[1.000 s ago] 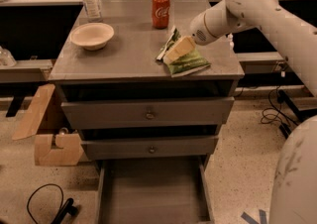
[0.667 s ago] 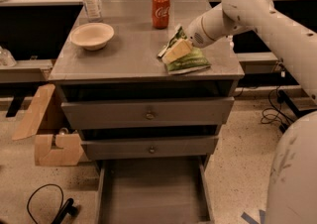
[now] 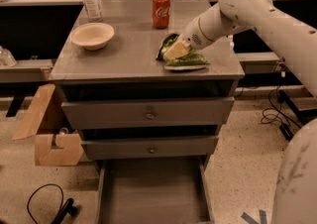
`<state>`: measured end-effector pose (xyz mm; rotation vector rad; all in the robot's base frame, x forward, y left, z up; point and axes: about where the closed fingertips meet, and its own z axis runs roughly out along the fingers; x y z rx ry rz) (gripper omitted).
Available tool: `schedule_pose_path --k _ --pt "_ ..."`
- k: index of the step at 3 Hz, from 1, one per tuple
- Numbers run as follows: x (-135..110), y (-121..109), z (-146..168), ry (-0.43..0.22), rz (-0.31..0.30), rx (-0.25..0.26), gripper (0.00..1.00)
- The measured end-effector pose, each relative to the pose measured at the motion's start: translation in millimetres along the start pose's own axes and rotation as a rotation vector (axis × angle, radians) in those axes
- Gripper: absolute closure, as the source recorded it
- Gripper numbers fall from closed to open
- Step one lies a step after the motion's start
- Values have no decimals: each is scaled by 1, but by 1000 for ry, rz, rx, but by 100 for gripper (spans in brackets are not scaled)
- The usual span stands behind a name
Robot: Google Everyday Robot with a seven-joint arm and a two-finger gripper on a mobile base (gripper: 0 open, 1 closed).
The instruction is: Place green jalapeno chip bag into bottom drawer
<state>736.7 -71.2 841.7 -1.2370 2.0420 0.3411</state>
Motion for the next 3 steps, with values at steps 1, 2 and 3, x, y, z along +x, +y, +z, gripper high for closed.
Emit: schedule_pose_path --k 1,2,3 --pt "-16 17 -24 8 -51 9 88" --pt "-25 37 -63 27 -86 21 100" --pt "-6 80 -134 76 -80 -9 100"
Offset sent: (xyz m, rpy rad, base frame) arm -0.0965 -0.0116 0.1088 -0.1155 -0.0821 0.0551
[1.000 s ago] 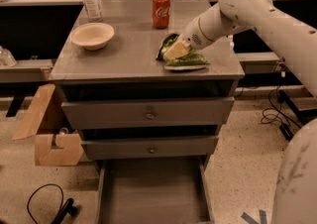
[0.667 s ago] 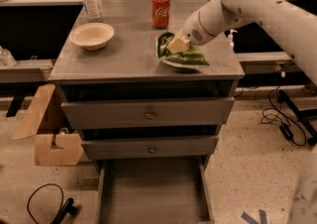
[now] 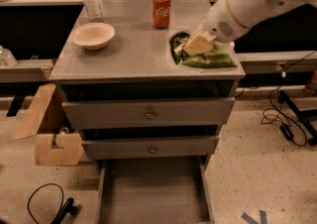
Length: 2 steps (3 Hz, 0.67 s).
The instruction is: Place green jalapeno chip bag into bottom drawer
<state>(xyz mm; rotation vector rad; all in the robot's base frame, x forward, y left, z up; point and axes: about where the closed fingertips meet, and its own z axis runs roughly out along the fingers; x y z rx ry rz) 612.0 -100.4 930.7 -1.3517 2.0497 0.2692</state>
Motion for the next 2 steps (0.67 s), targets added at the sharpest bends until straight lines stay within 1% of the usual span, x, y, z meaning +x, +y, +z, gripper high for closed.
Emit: schedule_pose_path --k 1,2 --pt "31 23 -37 -21 -1 -40 100" --pt "31 23 -37 -21 -1 -40 100"
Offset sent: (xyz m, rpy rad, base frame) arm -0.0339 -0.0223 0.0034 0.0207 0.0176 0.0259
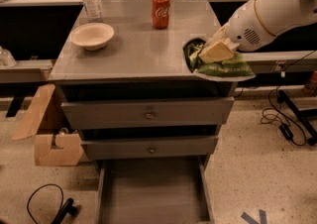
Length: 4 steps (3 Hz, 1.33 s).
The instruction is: Place green jalapeno chip bag into bottom drawer
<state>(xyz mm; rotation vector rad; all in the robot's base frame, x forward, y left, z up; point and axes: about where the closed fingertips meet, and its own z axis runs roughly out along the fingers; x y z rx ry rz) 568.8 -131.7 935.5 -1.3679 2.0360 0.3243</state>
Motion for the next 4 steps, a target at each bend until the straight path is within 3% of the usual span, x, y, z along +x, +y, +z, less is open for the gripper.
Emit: schedule_pose_path --k 1,2,3,4 --pt "6 16 22 -19 0 -14 100" --pt "17 55 50 -108 -4 -20 100" --pt "78 114 100 -169 15 -34 100" --pt "141 142 150 -172 106 -52 100"
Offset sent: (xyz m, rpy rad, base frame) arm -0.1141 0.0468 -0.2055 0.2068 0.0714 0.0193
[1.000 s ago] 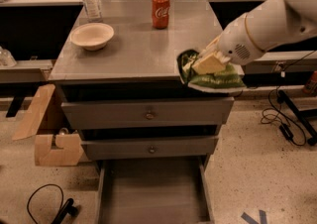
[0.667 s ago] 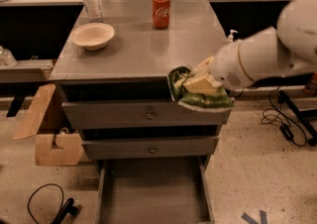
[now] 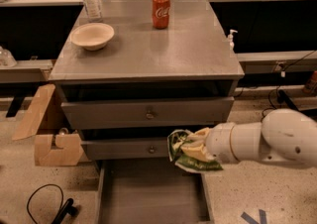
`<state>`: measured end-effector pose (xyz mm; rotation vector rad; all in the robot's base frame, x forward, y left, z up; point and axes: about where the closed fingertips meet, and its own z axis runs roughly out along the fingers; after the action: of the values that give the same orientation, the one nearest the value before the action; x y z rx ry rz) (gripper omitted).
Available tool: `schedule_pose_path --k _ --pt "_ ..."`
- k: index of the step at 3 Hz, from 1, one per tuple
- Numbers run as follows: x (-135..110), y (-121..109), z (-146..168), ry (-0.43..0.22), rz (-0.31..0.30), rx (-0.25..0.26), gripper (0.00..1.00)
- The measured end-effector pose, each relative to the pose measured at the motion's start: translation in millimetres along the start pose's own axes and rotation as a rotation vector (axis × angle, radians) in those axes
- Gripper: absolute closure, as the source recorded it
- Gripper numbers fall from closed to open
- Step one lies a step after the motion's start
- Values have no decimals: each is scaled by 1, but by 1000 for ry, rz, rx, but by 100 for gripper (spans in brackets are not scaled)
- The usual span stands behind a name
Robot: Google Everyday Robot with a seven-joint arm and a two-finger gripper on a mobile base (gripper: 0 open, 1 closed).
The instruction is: Place green jalapeno chip bag into bottom drawer
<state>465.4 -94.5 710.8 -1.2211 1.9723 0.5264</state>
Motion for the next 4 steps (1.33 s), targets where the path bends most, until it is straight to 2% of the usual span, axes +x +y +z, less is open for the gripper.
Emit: schedule_pose_path --k 1,2,3,4 --pt "70 7 49 -3 136 -34 100" --pt "71 8 51 -5 139 -40 100" --pt "75 14 67 -11 141 -66 100" --pt "91 27 115 -49 122 -95 100"
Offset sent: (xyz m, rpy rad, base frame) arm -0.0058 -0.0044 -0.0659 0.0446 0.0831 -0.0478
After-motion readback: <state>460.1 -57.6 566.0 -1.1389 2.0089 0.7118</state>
